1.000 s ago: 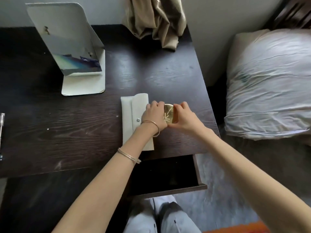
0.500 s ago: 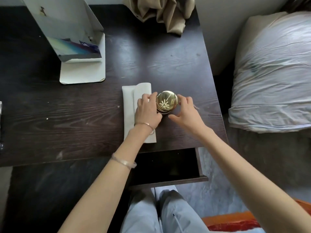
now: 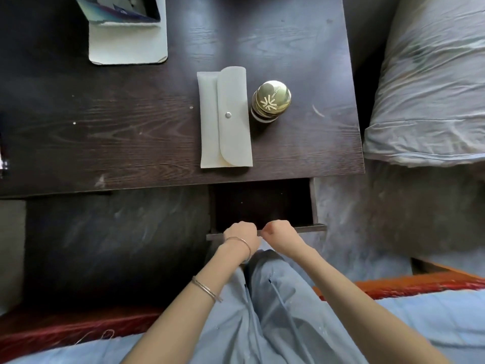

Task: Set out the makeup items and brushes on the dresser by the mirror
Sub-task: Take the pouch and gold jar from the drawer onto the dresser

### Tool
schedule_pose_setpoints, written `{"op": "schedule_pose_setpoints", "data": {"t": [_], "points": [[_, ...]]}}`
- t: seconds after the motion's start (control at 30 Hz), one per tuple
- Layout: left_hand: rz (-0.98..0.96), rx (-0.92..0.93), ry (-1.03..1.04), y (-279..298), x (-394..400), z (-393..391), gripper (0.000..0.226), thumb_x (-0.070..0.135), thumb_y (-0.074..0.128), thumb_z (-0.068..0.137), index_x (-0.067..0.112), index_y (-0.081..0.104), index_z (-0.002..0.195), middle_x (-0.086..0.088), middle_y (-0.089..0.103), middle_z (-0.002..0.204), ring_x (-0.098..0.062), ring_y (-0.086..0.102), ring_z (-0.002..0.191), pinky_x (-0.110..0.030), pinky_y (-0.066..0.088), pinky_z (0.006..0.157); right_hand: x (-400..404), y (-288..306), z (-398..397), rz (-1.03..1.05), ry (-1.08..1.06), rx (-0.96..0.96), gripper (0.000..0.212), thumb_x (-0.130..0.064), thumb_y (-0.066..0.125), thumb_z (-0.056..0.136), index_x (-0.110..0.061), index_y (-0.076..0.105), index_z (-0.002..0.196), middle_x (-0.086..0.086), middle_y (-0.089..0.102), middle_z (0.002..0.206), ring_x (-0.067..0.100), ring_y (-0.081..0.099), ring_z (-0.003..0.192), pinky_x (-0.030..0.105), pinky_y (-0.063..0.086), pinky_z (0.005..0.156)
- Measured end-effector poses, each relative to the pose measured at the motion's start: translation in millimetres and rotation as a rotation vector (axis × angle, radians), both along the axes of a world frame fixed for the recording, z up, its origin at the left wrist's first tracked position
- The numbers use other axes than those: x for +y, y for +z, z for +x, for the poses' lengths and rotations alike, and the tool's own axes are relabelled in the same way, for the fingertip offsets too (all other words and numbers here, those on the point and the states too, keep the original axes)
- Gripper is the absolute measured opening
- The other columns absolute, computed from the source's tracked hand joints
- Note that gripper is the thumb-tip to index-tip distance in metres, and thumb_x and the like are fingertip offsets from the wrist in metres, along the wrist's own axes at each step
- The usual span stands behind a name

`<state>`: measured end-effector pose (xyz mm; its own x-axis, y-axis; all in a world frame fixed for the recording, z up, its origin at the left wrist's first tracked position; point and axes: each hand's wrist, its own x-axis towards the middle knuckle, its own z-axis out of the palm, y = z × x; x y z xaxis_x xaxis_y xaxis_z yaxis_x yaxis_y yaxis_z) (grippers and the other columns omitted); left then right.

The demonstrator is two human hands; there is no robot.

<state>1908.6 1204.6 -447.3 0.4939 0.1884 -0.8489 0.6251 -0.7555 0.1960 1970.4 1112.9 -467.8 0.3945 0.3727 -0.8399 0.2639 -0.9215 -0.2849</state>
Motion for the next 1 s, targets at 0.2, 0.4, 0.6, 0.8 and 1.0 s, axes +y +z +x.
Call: {"op": "schedule_pose_setpoints", "data": {"t": [0.2,0.4,0.6,0.8,1.0], "points": [[-0.075,0.085,-0.013,-19.1,4.4,0.6,0.026,0.015,0.041,0.094,0.007,0.062,0.107,-0.012,0.065,0.109,-0.027,0.062,0.1,-0.034,0.049,0.081,0.2,1.6,4.5,-0.098,-0.043,0.032,0.038,-0.011,0.045,0.09,-0.011,0.038,0.053,0.002,0.038,0.056,0.014,0.034,0.049,0.021,0.028,0.046],[-0.082,0.106,-0.048,-28.7,3.2,-2.3,0.024,0.017,0.044,0.092,0.007,0.062,0.104,-0.009,0.061,0.096,-0.022,0.054,0.08,-0.03,0.044,0.07,-3.5,-2.5,9.0,-0.107,-0.019,0.054,0.022,-0.017,0.048,0.091,0.0,0.062,0.088,0.015,0.061,0.095,0.028,0.056,0.099,0.029,0.045,0.077],[-0.122,0.148,-0.081,-28.6,5.6,8.9,0.021,0.018,0.044,0.092,0.01,0.06,0.101,-0.006,0.059,0.085,-0.02,0.057,0.074,-0.028,0.047,0.065,1.6,5.9,36.0,-0.109,-0.018,0.114,0.036,-0.017,0.05,0.088,-0.01,0.041,0.054,0.002,0.04,0.059,0.014,0.035,0.053,0.024,0.029,0.049],[-0.216,0.23,0.038,-36.6,4.2,2.2,0.03,0.021,0.041,0.093,0.004,0.059,0.11,-0.01,0.058,0.092,-0.021,0.053,0.077,-0.028,0.043,0.068,-3.6,-1.6,26.1,-0.189,-0.021,0.162,0.021,-0.02,0.05,0.09,-0.002,0.061,0.09,0.007,0.056,0.084,0.021,0.05,0.073,0.024,0.037,0.055],[-0.271,0.253,0.078,-38.1,1.6,1.1,0.032,0.027,0.043,0.093,0.006,0.056,0.112,-0.006,0.053,0.094,-0.02,0.05,0.081,-0.028,0.041,0.071,-12.6,-11.5,3.1,-0.226,-0.043,0.225,0.041,-0.025,0.055,0.089,0.0,0.053,0.121,0.012,0.056,0.113,0.023,0.053,0.096,0.027,0.041,0.074]]}}
